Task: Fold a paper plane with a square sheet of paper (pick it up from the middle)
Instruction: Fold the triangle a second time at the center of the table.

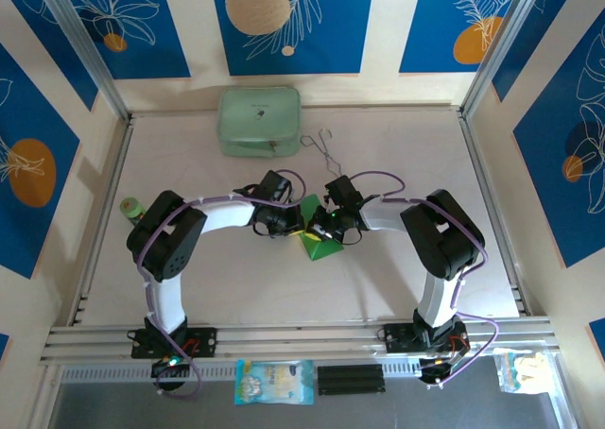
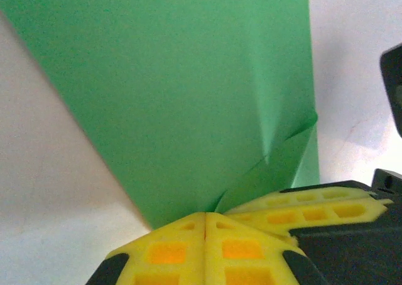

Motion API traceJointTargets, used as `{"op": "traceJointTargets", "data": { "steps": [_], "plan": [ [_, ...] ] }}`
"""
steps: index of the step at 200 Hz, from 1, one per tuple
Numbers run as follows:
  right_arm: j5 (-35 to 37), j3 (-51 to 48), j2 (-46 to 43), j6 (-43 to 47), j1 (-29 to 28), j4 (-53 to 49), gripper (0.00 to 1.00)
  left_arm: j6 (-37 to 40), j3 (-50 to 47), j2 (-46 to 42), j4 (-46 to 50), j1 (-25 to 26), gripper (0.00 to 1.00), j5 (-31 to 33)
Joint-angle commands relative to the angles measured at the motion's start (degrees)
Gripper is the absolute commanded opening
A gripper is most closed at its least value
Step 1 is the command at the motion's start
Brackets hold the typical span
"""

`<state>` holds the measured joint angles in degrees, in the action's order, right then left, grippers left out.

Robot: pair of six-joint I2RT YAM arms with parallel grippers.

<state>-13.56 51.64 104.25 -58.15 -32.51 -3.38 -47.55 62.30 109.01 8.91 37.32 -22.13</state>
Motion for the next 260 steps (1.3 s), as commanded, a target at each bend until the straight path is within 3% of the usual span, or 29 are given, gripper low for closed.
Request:
{"op": "traceJointTargets", "data": {
  "steps": [1,77,106,155,260],
  "plan": [
    [1.5,-1.2,1.0,-0.8,-0.3,-4.4,0.0,1.8,0.2,2.9,4.7,1.5,0.0,2.3],
    [-2.6,-1.5,-3.8,-0.2,0.8,-0.9,0.01,5.1,1.3,3.9,8.6,1.5,0.0,3.6],
    [-2.5,-1.7,-7.1,5.4,1.9,-0.7,0.04,9.7,3.5,4.5,11.8,1.5,0.0,4.6],
    [-5.2,-2.5,-4.2,12.8,4.6,0.2,0.04,18.5,8.2,5.5,16.9,1.1,0.0,5.6],
    [-3.1,-4.3,-0.9,13.9,5.8,-0.4,0.04,16.9,8.1,6.7,17.2,1.0,0.0,7.0]
  ]
}}
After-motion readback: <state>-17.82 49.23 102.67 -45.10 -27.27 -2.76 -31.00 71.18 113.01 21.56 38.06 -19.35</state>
